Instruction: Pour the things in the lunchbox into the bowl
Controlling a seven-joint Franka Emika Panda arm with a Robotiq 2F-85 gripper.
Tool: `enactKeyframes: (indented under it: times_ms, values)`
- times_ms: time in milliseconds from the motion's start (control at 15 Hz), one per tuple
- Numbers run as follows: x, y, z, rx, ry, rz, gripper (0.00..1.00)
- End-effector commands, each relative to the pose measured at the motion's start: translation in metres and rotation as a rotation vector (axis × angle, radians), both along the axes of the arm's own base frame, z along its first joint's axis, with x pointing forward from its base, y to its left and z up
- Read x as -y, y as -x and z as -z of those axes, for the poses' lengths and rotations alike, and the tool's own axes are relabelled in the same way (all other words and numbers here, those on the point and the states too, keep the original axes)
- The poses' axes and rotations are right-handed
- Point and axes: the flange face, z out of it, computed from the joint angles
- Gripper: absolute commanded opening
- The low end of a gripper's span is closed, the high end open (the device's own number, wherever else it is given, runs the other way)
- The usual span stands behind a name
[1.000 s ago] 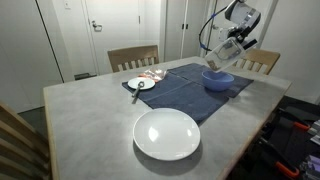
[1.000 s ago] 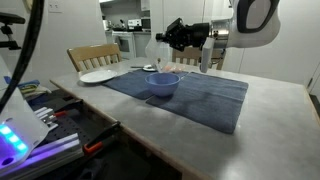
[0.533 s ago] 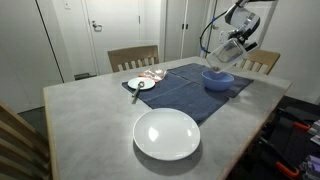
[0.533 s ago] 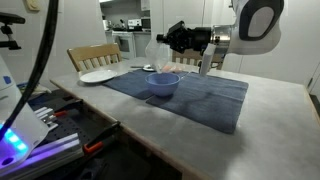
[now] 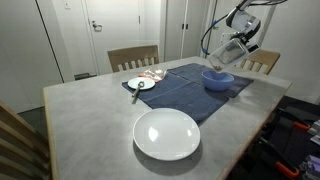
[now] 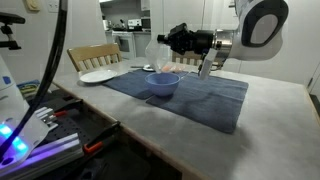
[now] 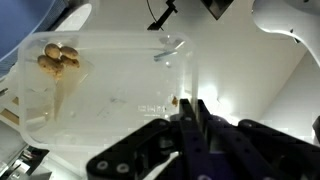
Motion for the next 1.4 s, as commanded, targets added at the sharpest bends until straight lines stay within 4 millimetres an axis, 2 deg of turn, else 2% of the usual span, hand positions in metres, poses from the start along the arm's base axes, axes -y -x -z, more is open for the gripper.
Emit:
enactKeyframes:
  times_ms: [0, 800, 1333]
  values:
    - [0.004, -0.002, 0.007, 0.033, -0.071, 0.004, 0.02]
    - [0.008, 0.002, 0.028, 0.076, -0.165, 0.042, 0.02]
    - [0.011, -0.008, 0.032, 0.111, -0.219, 0.072, 0.02]
